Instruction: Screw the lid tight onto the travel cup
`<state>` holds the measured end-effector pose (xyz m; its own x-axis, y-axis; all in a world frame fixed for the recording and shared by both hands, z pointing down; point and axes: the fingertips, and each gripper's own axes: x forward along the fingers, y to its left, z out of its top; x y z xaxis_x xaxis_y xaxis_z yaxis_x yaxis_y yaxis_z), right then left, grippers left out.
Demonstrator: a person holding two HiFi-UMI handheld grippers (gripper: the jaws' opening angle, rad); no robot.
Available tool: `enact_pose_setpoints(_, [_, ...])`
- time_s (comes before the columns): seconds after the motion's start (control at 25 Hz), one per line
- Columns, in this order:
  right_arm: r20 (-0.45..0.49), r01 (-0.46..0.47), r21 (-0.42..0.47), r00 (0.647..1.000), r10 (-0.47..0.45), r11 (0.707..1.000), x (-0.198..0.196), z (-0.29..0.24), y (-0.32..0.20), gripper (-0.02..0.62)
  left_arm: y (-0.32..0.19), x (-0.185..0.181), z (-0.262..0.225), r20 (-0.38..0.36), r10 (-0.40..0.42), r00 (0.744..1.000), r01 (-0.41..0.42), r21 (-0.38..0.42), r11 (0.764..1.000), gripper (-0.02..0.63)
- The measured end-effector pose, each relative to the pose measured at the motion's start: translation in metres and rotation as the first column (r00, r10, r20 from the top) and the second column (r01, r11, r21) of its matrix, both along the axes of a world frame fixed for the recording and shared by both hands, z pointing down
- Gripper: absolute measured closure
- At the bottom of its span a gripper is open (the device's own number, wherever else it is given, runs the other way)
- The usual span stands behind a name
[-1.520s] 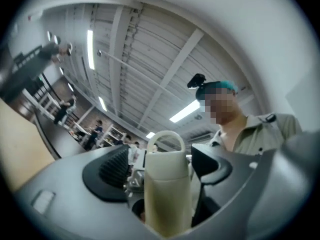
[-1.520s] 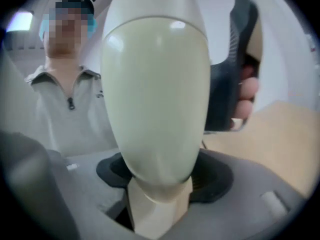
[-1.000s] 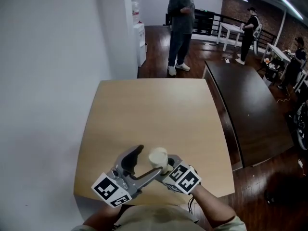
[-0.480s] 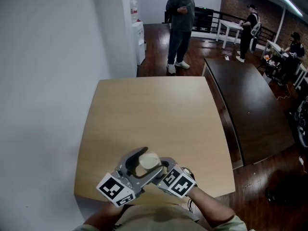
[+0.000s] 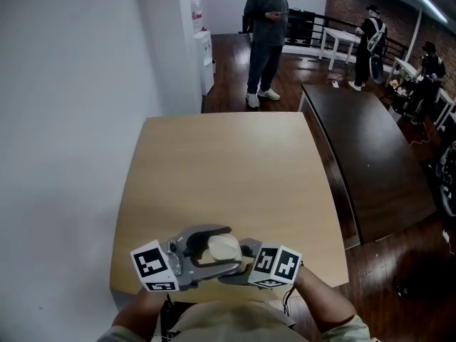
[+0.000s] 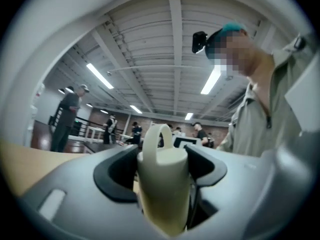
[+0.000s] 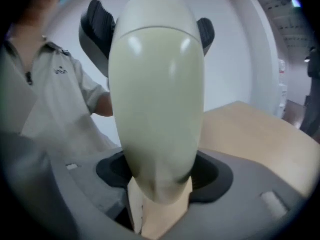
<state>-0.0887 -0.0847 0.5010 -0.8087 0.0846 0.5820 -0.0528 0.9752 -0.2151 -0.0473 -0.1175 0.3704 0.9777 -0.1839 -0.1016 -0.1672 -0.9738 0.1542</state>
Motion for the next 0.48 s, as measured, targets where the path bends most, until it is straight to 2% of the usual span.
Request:
enact_pose_setpoints(0.08, [0.051, 0.128, -0.060, 0.991, -0.125, 0.990, -0.001, -0.010, 0.021, 0.291, 0.013, 0.003, -0.007, -0.037, 0.158, 0.987, -0.159, -0.025, 0.987, 0.299])
enact_pose_setpoints(0.16, [0.091, 0.237, -0.106, 0.969, -0.227, 0.966, -0.002, -0.018, 0.040, 0.291, 0.024, 0.006, -0.012, -0.077, 0.289, 0.954, -0.294, -0.056, 0.954, 0.301])
enact_pose_setpoints(0.24, [0.115, 0.323, -0.131, 0.944, -0.310, 0.937, -0.001, -0.024, 0.055, 0.291, 0.033, 0.010, -0.016, -0.115, 0.387, 0.915, -0.397, -0.084, 0.914, 0.301])
enact_pose_setpoints(0.36, [0.119, 0.397, -0.121, 0.916, -0.384, 0.910, -0.003, -0.026, 0.069, 0.291, 0.043, 0.015, -0.019, -0.154, 0.475, 0.866, -0.492, -0.104, 0.864, 0.301])
enact_pose_setpoints(0.48, [0.104, 0.403, -0.095, 0.913, -0.393, 0.910, -0.006, -0.025, 0.072, 0.291, 0.047, 0.016, -0.020, -0.160, 0.514, 0.843, -0.532, -0.104, 0.841, 0.301])
